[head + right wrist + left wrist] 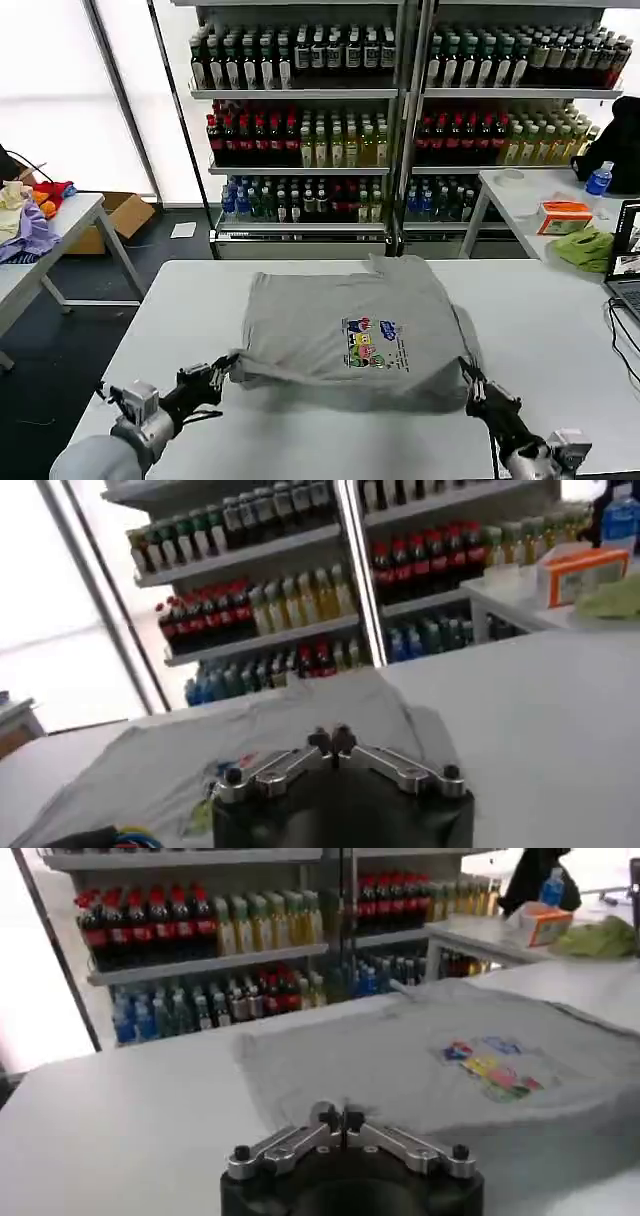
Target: Fold and organize the clothes.
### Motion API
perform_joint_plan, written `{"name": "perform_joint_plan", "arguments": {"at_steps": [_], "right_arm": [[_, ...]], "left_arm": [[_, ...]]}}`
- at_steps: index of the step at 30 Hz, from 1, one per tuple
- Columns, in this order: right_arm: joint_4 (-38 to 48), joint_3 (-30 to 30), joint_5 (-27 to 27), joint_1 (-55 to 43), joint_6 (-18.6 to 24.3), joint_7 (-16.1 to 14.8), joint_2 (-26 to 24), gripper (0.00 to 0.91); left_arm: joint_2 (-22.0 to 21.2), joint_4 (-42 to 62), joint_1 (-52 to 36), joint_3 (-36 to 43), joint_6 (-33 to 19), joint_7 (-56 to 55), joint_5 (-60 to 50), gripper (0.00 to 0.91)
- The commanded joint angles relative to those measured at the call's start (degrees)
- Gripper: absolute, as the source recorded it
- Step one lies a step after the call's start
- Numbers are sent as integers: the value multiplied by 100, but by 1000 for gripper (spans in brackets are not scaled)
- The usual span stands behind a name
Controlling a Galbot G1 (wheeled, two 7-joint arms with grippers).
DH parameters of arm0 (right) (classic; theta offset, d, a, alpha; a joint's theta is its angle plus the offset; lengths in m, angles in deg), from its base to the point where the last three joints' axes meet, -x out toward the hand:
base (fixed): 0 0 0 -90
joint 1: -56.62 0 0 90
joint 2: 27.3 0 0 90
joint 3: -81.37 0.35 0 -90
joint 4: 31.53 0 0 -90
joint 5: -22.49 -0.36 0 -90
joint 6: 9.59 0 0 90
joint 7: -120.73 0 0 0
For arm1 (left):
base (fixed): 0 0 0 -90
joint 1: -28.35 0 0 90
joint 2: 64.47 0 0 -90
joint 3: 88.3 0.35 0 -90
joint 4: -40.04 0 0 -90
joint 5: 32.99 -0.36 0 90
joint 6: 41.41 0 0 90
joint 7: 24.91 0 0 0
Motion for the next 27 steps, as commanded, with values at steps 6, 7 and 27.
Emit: {"name": "perform_joint_plan", "arguments": {"at_steps": [6,7,27], "right_arm": [[1962,-1019,418,-2055,-214,80,86,0],[2044,-1094,414,-2189,-297,62,99,0],[2335,-1537,420,-2858,-708,74,-60,907]], "left_arm": [[-207,1831,-1904,933,1,39,367,30],[-246,2101,-2028,1041,-1,19,359,30],[-199,2088,-1856,596,-3,-26,190,907]]}}
